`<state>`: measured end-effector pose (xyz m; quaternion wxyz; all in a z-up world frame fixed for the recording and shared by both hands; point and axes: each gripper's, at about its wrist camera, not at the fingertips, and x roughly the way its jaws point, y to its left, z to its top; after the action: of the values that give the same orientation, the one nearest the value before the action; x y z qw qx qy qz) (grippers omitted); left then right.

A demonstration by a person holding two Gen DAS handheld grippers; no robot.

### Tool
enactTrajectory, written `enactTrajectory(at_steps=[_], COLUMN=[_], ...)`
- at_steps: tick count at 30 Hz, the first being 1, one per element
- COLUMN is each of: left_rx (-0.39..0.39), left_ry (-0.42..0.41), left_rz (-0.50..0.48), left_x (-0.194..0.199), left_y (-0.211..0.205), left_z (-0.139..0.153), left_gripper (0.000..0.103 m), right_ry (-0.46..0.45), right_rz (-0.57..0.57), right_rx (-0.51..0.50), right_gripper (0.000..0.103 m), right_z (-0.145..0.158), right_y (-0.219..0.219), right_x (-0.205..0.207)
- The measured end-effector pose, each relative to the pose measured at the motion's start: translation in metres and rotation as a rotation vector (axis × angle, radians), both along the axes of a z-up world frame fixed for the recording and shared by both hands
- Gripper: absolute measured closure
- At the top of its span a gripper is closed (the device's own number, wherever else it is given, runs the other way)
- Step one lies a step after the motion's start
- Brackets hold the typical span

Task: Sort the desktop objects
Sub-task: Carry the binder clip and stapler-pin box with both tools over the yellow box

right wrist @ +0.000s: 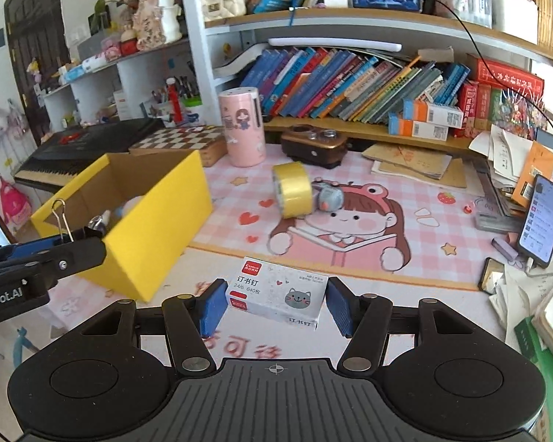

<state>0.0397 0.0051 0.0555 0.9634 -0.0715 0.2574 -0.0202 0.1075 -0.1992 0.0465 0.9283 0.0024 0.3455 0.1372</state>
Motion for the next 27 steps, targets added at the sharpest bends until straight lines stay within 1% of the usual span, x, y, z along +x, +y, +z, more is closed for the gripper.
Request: enactTrajectory(at_steps=[8,17,22,27], left_rx=[-0.03,-0.055,-0.056,-0.054], left_ry=[0.002,0.003,0.002,-0.005], left_rz=[-0.039,-0.041,-0.026,0.011], left_x=[-0.023,-0.049,-0.062,-0.075], left_y=[0.034,0.067,0.085,0.107], left_z=[-0.003,-0.006,-0.006,-0.004], left_gripper=[0.059,0.059,0.059,0.059], right_ry=[0.003,0.01,0.014,0.009], right_rz=[-0.008,0.0,0.02,0.052], right_rx=[-0.023,-0.034,-0.03,-0.025], right_gripper=[0.044,0.044,0.044,0.044], right_z=[0.004,0.005,0.004,0.004], right_y=[0.041,0.078,0.097,0.118], right_x=[-0.035,-0.064,-0.074,-0.081])
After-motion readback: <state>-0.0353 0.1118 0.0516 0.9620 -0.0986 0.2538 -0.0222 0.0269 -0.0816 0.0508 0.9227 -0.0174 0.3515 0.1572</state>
